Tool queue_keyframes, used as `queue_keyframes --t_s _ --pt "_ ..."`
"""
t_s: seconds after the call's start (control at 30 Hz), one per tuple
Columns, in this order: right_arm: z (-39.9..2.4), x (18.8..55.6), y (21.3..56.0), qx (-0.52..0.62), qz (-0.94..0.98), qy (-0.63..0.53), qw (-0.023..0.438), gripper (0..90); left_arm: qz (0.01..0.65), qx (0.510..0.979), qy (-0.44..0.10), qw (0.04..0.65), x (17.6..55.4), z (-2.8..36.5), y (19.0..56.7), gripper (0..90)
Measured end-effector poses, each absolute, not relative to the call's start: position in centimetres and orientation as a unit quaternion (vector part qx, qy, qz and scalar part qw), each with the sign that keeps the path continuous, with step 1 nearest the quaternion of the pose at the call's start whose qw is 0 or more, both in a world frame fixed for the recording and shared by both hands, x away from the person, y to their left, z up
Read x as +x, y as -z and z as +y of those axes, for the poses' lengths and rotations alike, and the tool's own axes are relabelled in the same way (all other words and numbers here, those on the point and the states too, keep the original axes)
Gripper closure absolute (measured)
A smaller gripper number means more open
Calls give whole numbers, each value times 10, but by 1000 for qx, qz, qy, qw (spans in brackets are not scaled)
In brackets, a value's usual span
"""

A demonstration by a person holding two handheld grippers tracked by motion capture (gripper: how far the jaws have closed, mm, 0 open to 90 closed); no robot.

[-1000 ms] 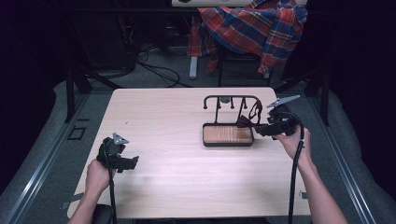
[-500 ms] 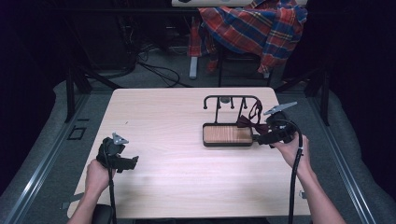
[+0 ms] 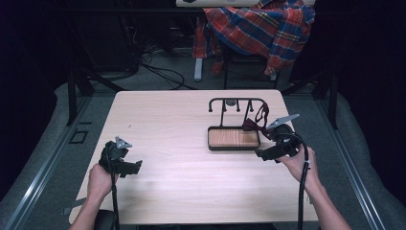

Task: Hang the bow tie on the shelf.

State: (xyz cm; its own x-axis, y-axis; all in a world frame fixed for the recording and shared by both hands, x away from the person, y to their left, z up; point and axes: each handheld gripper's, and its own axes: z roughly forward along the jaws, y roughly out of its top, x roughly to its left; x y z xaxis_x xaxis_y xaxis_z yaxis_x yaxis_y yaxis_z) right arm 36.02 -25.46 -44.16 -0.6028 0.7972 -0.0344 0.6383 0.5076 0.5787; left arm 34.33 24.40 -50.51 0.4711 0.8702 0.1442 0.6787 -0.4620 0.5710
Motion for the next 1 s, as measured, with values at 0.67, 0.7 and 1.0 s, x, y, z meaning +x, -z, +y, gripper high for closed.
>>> queue_keyframes --t_s 0.67,0.7,1.0 --pt "-242 329 471 395 883 -223 118 112 461 835 -208 218 344 241 507 160" --pt "-243 327 472 392 887 -217 115 112 460 835 -207 218 344 241 507 160" --pt "-244 310 483 388 895 -196 102 110 463 834 -208 218 344 241 507 161"
